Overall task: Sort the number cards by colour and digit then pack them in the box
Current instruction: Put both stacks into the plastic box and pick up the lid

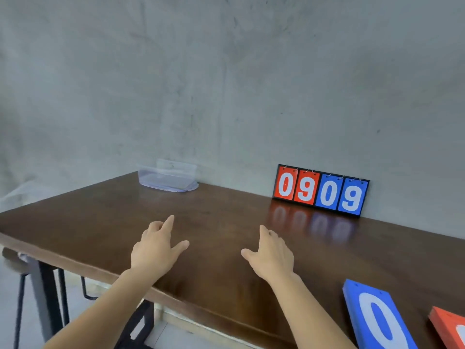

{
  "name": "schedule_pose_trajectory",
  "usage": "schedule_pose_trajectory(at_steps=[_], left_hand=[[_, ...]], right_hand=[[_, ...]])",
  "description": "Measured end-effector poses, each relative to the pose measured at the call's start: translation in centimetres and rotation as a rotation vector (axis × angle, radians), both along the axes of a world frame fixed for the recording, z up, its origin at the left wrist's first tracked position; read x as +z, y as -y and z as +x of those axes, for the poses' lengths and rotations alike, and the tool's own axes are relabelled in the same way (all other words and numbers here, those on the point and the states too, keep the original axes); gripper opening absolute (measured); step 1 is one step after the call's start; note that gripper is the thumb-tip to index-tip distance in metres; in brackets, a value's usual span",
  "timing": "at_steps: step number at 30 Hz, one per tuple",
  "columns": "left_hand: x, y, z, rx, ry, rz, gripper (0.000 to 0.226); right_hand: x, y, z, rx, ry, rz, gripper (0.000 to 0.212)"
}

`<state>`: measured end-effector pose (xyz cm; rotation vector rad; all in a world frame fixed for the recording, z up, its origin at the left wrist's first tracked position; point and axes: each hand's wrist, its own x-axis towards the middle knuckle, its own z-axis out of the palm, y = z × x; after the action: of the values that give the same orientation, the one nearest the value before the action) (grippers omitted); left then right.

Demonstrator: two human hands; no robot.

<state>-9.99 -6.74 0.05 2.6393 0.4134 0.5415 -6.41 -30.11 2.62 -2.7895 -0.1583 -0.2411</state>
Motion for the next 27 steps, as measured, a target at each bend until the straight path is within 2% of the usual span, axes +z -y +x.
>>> schedule_pose_trajectory(at_steps=[9, 20, 27], left_hand=[[-0.5, -11.9, 9.2, 0.093, -0.017, 0.019, 0.075], [-0.7, -26.6, 22.7, 0.065, -0.117, 0.080, 0.075], [-2.0, -32.5, 29.9, 0.050, -0.129, 0.073, 0.084]], right_hand=[[-1.1, -12.7, 10.6, 0.031, 0.011, -0.010, 0.077], [-1.7, -26.7, 23.5, -0.028, -0.019, -0.010, 0.077], [-2.8, -31.9, 30.1, -0.049, -0.044, -0.013, 0.091]])
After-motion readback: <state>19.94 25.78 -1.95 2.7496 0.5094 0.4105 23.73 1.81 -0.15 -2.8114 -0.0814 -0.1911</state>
